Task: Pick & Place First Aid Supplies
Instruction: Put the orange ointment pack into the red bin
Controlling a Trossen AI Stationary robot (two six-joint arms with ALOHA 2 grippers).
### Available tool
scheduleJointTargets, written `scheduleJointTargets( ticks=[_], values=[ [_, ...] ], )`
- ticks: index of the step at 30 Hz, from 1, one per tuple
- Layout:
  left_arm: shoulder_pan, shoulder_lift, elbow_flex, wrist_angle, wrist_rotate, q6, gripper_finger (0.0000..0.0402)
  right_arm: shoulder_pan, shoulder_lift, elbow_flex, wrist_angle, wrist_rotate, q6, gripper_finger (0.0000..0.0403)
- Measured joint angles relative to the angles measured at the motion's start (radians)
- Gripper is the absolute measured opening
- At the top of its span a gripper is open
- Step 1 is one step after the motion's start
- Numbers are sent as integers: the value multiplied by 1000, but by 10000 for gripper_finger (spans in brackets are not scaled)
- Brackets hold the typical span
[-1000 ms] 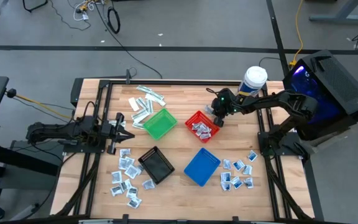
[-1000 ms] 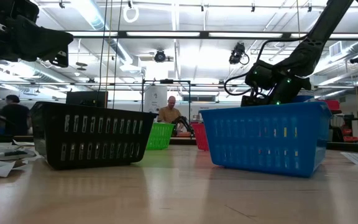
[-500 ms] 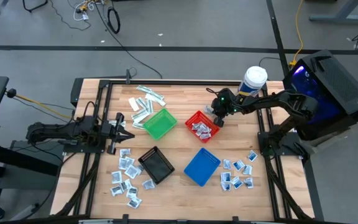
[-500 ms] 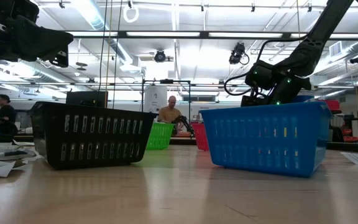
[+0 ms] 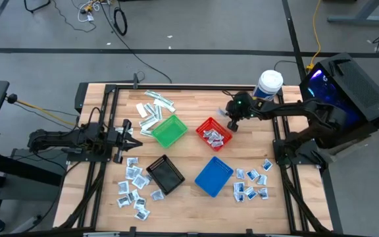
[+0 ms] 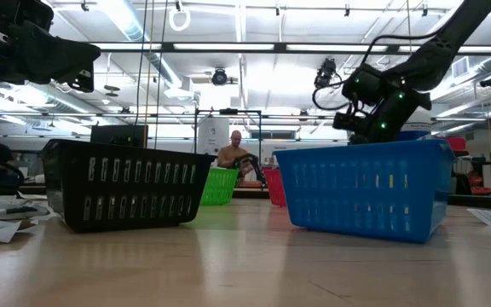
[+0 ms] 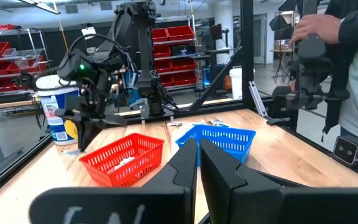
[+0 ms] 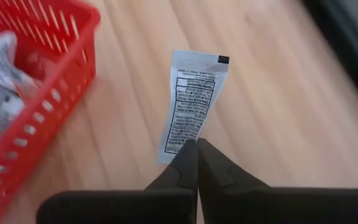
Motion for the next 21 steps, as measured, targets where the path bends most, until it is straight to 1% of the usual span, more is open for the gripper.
scheduleJointTargets(
  ticks=[7, 9, 12, 15, 21],
  values=[
    [0, 0, 0, 0, 0, 0, 25, 0, -104, 1, -15, -2, 5, 0],
    [0, 0, 0, 0, 0, 0, 25, 0, -135, 1, -33, -19, 4, 0],
    [0, 0, 0, 0, 0, 0, 25, 0, -175, 2, -53, -71, 10, 0],
    [0, 0, 0, 0, 0, 0, 25, 6, -201, 2, -70, -150, 30, 0],
    [0, 0, 0, 0, 0, 0, 25, 70, -212, 2, -87, -292, 91, 0]
  ],
)
